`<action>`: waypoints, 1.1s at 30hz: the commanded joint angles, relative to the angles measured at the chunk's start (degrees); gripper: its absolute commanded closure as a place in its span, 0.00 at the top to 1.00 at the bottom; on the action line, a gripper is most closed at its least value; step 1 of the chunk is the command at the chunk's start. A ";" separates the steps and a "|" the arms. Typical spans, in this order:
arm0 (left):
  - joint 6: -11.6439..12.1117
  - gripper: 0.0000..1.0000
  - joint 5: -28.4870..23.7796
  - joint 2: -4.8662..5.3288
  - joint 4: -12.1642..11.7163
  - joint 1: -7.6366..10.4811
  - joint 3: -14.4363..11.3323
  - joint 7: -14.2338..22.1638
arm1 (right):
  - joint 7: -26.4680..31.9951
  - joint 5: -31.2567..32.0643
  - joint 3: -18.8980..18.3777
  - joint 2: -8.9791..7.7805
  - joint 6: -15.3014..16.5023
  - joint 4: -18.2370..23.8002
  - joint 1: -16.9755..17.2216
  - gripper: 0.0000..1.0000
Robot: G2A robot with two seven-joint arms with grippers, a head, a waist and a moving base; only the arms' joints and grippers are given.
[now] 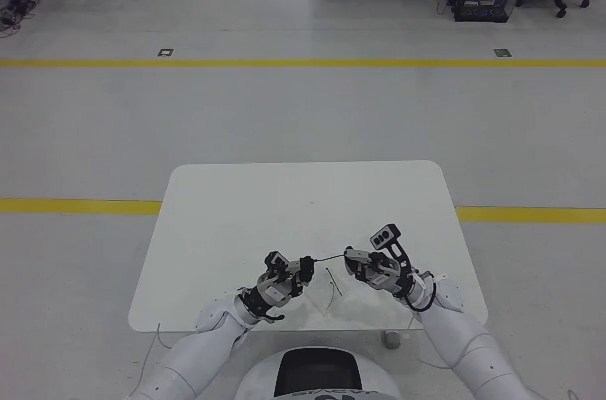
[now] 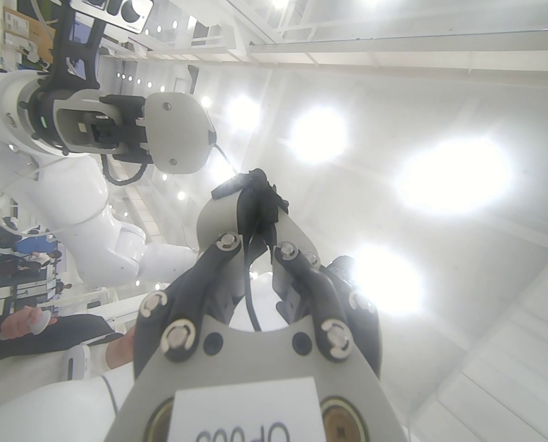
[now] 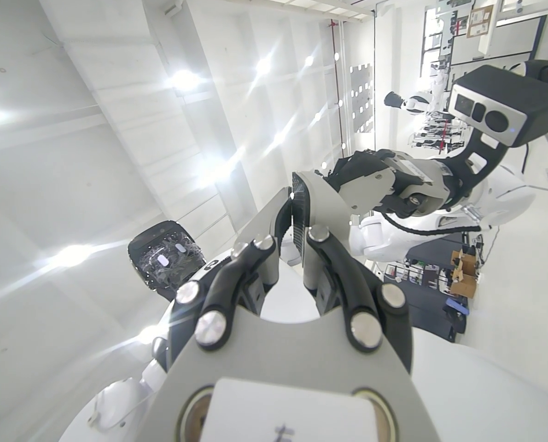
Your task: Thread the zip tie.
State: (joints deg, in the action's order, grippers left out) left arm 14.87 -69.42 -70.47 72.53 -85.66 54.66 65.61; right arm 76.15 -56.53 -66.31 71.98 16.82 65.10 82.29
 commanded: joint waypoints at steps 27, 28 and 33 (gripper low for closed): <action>0.00 0.00 0.00 0.00 0.00 0.00 0.00 0.00 | 0.13 0.24 -0.96 -0.08 -0.10 0.59 0.54 0.00; 0.00 0.00 0.00 0.00 0.00 0.00 0.00 0.00 | 0.10 0.26 -1.01 -0.09 -0.12 0.66 0.57 0.00; 0.00 0.00 0.00 0.00 0.00 0.00 0.00 0.00 | -0.10 0.34 -1.19 -0.12 -0.27 0.96 0.69 0.00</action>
State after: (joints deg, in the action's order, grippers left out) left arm 14.87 -69.42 -70.47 72.53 -85.66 54.66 65.61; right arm 76.09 -56.19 -67.47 71.86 16.59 66.02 82.97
